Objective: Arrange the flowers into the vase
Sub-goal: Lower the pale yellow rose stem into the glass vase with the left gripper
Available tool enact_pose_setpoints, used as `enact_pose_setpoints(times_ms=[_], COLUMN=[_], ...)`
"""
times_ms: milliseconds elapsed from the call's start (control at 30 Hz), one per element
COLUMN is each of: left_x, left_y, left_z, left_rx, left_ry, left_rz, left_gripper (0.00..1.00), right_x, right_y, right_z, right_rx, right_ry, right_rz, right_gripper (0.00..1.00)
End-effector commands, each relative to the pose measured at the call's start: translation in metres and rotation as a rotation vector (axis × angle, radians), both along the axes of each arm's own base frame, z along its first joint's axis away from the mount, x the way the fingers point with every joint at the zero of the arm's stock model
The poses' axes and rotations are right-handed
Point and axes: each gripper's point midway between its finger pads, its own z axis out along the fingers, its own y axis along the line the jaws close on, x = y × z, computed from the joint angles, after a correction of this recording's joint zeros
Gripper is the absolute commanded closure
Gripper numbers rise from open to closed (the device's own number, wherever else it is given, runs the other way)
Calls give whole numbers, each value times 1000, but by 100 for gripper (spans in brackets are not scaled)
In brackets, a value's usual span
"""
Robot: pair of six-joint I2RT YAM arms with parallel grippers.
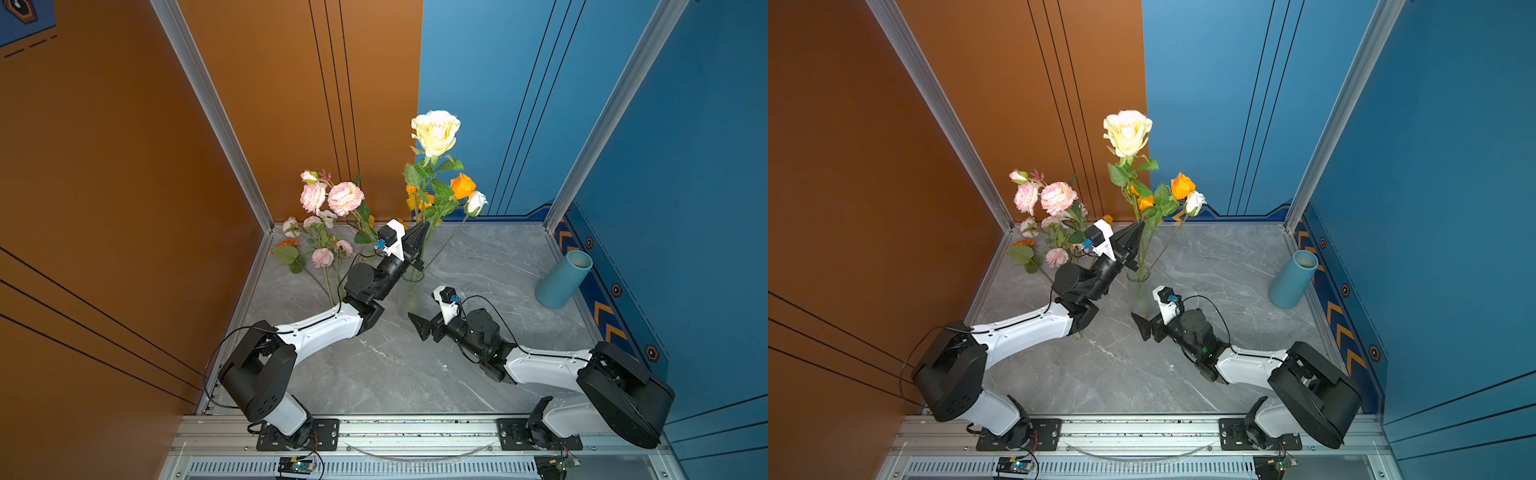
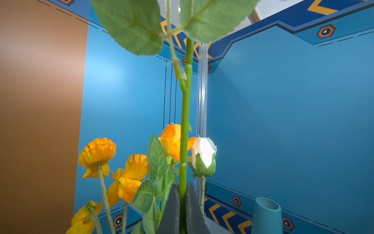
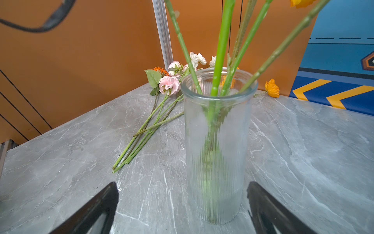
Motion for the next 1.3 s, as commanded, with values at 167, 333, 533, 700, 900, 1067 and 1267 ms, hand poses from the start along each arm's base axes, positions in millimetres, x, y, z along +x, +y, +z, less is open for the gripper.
enact_pose_setpoints(times_ms=[167, 333, 533, 700, 900, 1067, 1267], left_x=[-10, -6, -2, -2, -7, -11, -16], left_y=[6, 4, -1, 1, 2, 4, 3], left_z=[-18, -44, -63, -75, -89, -96, -97], left_rx=[-9, 36, 58, 36, 52, 65, 71], left_ry=[21, 57, 75, 82, 111, 130, 147], left_rz=[-10, -18, -60, -81, -104, -111, -130], left_gripper=[100, 100, 91, 90, 84, 80, 68], right_x=[3, 3, 4, 4, 4, 4, 4], right_y=[3, 3, 4, 6, 6, 7, 8], right_z=[3, 2, 0, -2, -2, -3, -4], right_rx=[17, 14, 13, 14, 16, 16, 16], right_ry=[0, 1, 6, 10, 10, 14, 17], right_rz=[7, 8, 10, 14, 17, 19, 21], right_gripper=[0, 0, 0, 0, 0, 0, 0])
